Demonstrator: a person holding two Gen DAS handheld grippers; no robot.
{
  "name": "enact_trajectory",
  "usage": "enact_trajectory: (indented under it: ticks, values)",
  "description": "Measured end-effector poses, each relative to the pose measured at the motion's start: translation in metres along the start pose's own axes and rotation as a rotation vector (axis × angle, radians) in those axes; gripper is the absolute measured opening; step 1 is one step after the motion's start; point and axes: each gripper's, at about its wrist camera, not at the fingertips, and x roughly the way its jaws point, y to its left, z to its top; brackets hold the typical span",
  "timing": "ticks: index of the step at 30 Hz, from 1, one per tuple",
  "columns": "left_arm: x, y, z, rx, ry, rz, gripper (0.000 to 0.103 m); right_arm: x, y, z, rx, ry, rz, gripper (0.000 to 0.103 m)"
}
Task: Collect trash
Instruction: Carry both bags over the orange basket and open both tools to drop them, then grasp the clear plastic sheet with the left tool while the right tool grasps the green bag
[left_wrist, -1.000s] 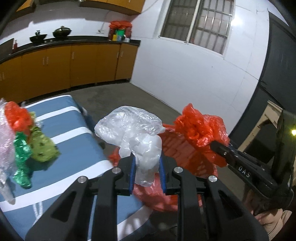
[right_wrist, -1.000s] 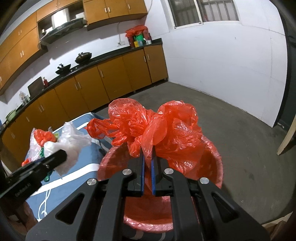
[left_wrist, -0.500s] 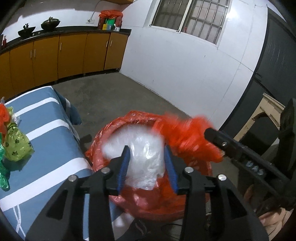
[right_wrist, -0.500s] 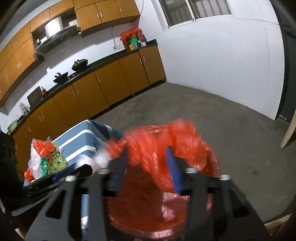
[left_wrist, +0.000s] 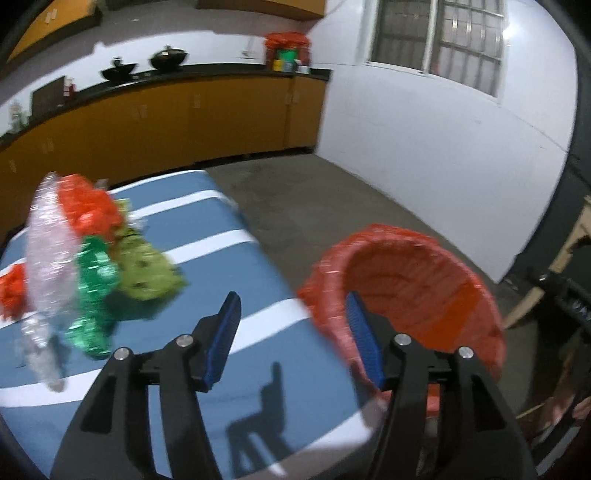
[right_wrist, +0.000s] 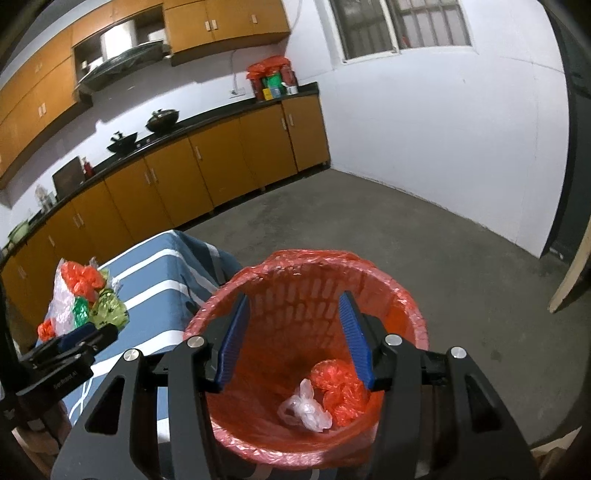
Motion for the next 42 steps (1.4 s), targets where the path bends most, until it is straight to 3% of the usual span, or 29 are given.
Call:
enact_trajectory:
  ticks: [7,21,28,38,41,42]
  values:
    - [-0.023,0.054,-0.013,-0.079,-0.013,0.134,0.061,0.003,0.034,0.0,-0.061,0.008,0.055,0.052]
    - [-0.07,0.185,-0.049,-0.273,-0.016,0.403,0.061,0.028,0.14,-0.017,-0.208,0.081,0.239,0.052]
    - [-0.058,0.21,-0.051,-0.307,0.021,0.4,0.061,0.047,0.186,-0.029,-0.252,0.119,0.296,0.052]
    - [-0.018,0.233,-0.057,-0.328,0.154,0.421,0.061,0.073,0.232,-0.042,-0.3,0.167,0.335,0.052]
    - [-0.015,0.242,-0.06,-0.353,0.166,0.396,0.053,0.079,0.241,-0.046,-0.307,0.184,0.346,0.052]
    - [-0.014,0.244,-0.061,-0.36,0.168,0.384,0.045,0.081,0.244,-0.047,-0.31,0.19,0.35,0.052]
